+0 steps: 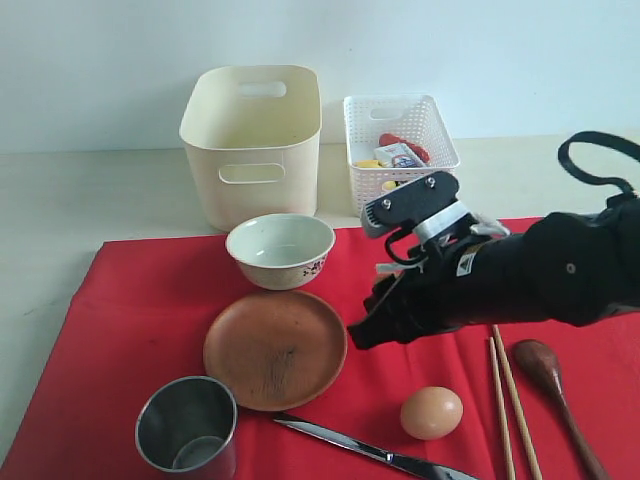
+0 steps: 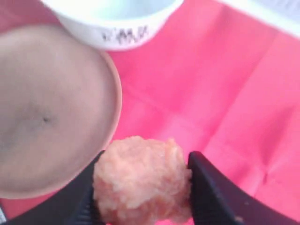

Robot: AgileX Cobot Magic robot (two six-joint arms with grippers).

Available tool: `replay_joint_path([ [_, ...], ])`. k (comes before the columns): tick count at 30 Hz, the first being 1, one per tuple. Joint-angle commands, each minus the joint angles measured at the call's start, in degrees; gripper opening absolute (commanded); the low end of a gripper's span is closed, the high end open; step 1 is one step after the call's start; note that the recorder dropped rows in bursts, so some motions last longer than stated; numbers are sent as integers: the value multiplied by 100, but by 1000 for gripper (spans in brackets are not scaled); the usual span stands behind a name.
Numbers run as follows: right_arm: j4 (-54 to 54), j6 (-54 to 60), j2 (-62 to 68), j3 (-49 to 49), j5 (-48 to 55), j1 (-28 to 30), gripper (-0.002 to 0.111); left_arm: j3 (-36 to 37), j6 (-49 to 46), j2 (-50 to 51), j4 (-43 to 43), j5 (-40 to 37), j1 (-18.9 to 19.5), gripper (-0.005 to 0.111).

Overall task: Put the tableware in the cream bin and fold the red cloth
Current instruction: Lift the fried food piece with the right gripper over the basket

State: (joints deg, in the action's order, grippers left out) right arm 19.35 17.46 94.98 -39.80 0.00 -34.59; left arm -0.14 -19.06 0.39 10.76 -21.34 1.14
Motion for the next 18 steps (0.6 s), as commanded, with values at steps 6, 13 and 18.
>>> replay_joint_path([
  [6, -11, 375, -763, -387, 0, 103, 0, 14, -21, -39, 27, 6, -23, 0],
  [13, -11, 365, -613, -1632, 799, 676, 0, 14, -21, -39, 27, 6, -23, 0],
  [18, 23, 340, -408, -2305, 977, 1046, 0, 14, -21, -39, 27, 6, -23, 0],
])
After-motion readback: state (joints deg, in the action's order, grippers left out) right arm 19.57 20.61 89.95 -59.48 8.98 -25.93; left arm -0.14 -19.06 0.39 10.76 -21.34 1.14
